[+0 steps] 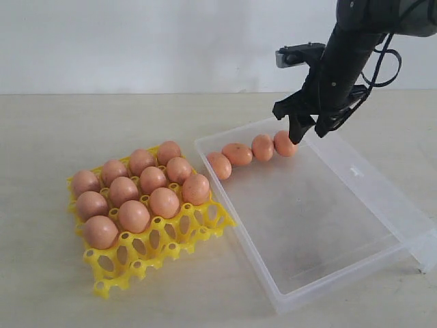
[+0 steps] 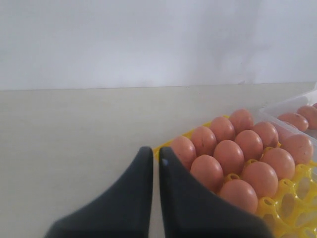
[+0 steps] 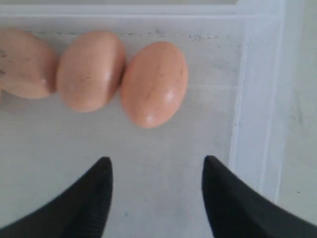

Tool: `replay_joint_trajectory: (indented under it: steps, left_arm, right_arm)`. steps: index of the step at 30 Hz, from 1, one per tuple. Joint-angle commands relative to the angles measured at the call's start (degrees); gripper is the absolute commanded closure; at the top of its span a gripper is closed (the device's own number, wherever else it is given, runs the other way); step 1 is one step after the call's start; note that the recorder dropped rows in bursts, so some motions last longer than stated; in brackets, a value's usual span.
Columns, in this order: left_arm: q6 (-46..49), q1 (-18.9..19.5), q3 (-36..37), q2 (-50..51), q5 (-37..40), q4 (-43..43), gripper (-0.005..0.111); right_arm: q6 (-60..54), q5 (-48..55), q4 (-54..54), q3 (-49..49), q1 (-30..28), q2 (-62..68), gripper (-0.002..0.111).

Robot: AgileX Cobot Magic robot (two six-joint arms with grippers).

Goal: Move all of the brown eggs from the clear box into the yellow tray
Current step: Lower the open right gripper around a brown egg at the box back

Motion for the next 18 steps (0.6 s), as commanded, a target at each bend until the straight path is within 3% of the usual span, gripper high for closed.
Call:
replay_joint_trajectory:
  steps: [1, 6, 18]
  left_arm:
    - [-0.1, 0.1, 0.1, -0.2, -0.4, -0.1, 0.103]
    - [-0.1, 0.1, 0.1, -0.2, -0.4, -0.1, 0.103]
    - [-0.1, 0.1, 0.1, -0.2, -0.4, -0.1, 0.103]
  right_arm:
    - [4.3, -3.0, -2.4, -0.7, -0.2, 0.7, 0.049]
    - [4.6, -8.9, 4.8, -0.7, -0.2, 0.7, 0.049]
    - [4.4, -15.0, 4.5, -0.8, -0.3, 5.9, 0.049]
